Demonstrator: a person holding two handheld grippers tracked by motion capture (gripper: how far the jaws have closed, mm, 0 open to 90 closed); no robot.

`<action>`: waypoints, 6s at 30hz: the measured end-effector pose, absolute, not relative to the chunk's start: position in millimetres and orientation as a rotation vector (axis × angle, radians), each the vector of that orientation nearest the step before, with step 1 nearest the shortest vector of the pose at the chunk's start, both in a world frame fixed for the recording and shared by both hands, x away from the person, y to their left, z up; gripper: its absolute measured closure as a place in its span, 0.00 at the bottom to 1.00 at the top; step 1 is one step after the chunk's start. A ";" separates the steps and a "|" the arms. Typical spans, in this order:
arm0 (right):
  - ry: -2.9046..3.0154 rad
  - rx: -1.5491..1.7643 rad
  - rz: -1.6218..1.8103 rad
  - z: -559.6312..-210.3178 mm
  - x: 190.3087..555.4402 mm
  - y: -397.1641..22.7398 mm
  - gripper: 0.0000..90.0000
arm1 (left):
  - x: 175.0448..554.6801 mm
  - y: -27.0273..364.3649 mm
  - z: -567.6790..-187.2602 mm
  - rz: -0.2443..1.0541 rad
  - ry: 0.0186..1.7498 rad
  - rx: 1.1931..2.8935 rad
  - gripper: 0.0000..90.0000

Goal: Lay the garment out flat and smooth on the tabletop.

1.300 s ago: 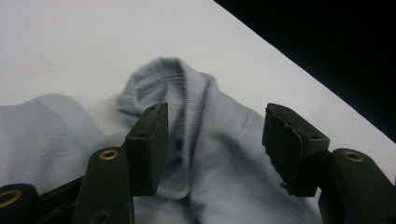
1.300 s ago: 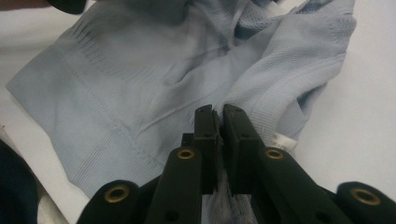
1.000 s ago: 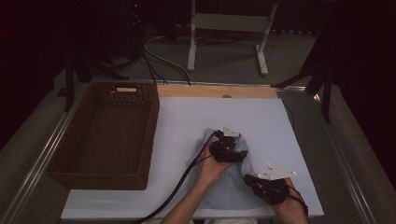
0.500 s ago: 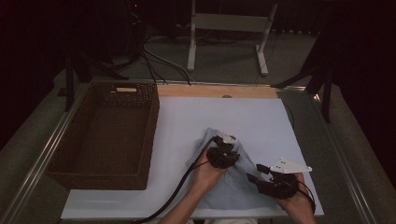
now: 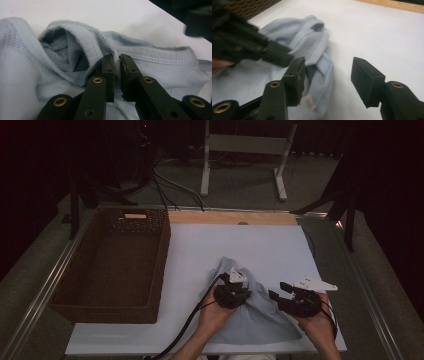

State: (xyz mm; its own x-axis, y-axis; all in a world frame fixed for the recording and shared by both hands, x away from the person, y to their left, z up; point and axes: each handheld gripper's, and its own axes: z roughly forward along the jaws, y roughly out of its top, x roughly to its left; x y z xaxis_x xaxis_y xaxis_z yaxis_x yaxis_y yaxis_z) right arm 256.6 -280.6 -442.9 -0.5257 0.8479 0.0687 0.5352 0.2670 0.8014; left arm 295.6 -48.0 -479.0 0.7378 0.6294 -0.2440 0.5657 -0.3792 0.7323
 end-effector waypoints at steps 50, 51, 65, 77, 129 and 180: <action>2.378 1.257 1.106 -471.1 295.4 -218.7 0.96 | 300.0 2.7 -472.2 0.057 0.980 1.901 0.56; 2.375 1.254 1.111 -471.3 294.2 -218.8 0.97 | 304.5 2.8 -472.4 0.043 0.991 1.889 0.56; 2.382 1.168 1.159 -469.6 278.6 -216.1 0.97 | 337.0 -15.2 -482.4 -0.054 1.127 1.855 0.51; 2.368 1.148 1.179 -465.2 272.1 -226.0 0.77 | 325.1 -19.7 -472.3 -0.055 0.993 1.913 0.96; 2.275 0.985 1.137 -441.7 290.0 -223.4 1.00 | 290.6 -2.4 -448.3 -0.019 0.698 1.881 0.93; 2.142 1.212 1.300 -424.7 290.9 -239.8 1.00 | 283.9 -14.0 -460.7 0.055 0.752 1.896 0.59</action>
